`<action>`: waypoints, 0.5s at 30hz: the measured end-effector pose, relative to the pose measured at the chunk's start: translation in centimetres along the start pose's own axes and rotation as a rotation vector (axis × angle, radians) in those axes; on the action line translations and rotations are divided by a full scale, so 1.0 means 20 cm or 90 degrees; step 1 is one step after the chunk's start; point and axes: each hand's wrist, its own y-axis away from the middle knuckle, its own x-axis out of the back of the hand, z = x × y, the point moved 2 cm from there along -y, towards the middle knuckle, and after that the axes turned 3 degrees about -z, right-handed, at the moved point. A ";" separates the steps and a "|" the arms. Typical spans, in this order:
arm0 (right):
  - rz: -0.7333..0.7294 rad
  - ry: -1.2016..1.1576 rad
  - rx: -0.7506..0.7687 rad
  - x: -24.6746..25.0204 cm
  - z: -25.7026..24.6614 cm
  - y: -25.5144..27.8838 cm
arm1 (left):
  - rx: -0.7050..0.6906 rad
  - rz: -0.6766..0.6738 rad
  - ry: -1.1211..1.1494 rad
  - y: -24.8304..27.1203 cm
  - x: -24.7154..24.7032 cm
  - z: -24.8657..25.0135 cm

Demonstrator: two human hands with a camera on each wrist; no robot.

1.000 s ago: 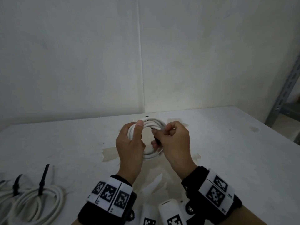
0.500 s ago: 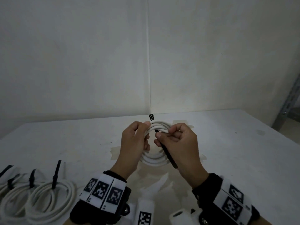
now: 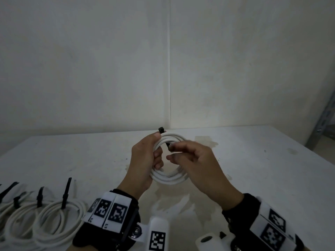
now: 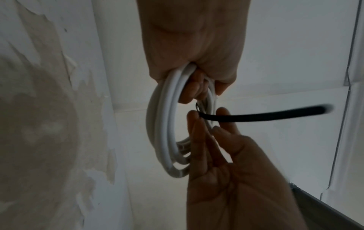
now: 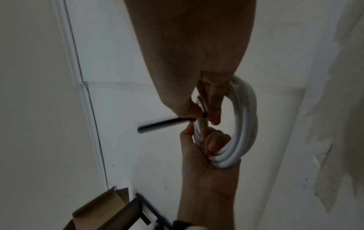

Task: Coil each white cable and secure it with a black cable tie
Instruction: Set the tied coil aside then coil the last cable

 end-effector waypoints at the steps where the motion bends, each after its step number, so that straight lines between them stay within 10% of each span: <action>1: -0.038 0.046 0.018 0.00 0.00 0.01 | -0.006 0.008 -0.002 0.00 0.01 0.00; 15: 0.012 -0.021 -0.026 -0.03 -0.03 0.01 | -0.063 0.007 -0.035 0.01 0.00 -0.02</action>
